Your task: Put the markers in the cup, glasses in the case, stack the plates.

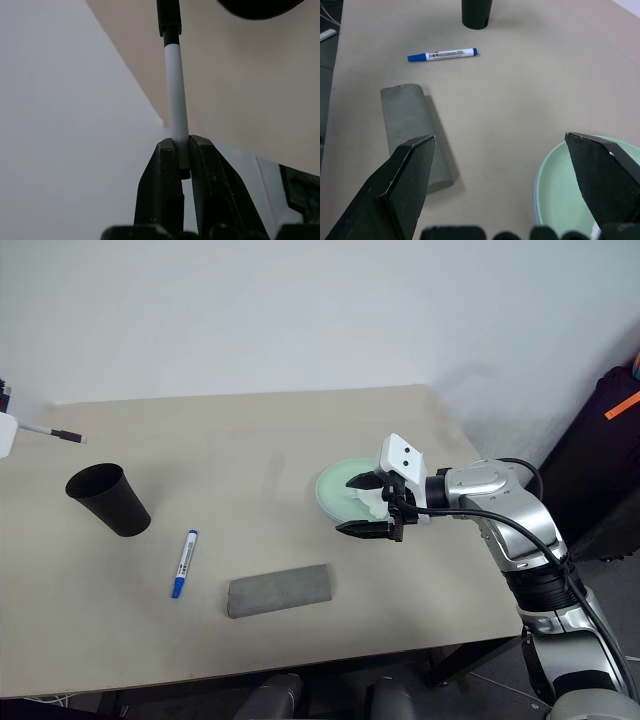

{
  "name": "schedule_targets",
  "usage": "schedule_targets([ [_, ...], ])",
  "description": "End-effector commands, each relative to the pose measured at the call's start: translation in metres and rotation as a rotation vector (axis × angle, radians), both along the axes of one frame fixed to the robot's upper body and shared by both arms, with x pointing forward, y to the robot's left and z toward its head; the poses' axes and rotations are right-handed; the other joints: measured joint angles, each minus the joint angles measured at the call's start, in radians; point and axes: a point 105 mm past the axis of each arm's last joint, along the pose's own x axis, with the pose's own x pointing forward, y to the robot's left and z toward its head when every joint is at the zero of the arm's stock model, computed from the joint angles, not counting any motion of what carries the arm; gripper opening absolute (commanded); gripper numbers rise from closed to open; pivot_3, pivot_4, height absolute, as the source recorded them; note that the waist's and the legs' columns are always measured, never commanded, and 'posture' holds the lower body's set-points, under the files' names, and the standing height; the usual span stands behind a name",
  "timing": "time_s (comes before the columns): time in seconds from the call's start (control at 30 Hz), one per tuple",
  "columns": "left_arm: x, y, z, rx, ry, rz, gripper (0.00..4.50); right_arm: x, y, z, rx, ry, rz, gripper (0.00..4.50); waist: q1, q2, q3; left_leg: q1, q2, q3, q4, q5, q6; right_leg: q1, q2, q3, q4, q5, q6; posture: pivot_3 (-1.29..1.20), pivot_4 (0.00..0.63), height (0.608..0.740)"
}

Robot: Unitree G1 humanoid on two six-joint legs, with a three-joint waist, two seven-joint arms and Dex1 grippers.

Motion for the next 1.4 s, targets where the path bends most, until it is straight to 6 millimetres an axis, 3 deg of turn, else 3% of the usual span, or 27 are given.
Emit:
schedule_targets([
  [0.03,-0.001,-0.002,0.003,0.056,0.04,-0.016,0.04,0.002,0.002,0.015,0.019,-0.063,0.001,4.5,-0.001,0.0,0.0,0.0,0.0,0.0,0.0,0.0,0.0,0.0,0.0,0.0,0.0,0.0,0.0,0.0,0.0,0.698],
  [0.3,0.006,-0.011,-0.002,0.128,0.142,-0.036,0.04,0.001,0.002,0.014,0.021,-0.062,0.0,4.5,0.0,-0.001,0.001,-0.001,0.0,0.0,0.002,0.0,0.0,0.0,0.0,0.0,0.001,0.0,0.0,0.0,0.0,0.698],
  [0.6,0.002,-0.009,-0.008,0.145,0.201,-0.028,0.04,0.0,0.002,0.015,0.02,-0.062,-0.002,4.5,-0.005,-0.001,0.001,-0.001,0.0,0.0,0.003,-0.001,0.001,-0.001,0.0,0.0,0.001,0.001,0.001,0.0,0.0,0.698],
  [0.83,-0.001,-0.007,-0.033,0.155,0.284,-0.046,0.04,0.0,0.004,0.016,0.022,-0.058,0.006,4.5,-0.005,-0.001,0.001,-0.001,0.0,0.0,0.004,-0.001,0.001,0.0,0.0,0.0,0.001,0.001,0.001,0.0,0.0,0.698],
  [1.07,0.013,-0.024,-0.058,0.118,0.304,-0.105,0.04,0.0,0.005,0.015,0.024,-0.056,0.01,4.5,-0.001,-0.002,0.0,-0.002,0.0,0.0,0.008,-0.001,0.002,0.001,0.0,0.0,0.002,0.001,0.002,0.0,0.0,0.698],
  [1.4,0.025,-0.034,-0.073,0.097,0.282,-0.123,0.04,-0.002,0.006,0.013,0.029,-0.051,0.008,4.5,-0.001,-0.002,0.0,-0.004,-0.001,0.0,0.013,-0.003,0.004,0.0,0.0,0.0,0.002,0.003,0.004,0.0,0.0,0.698],
])
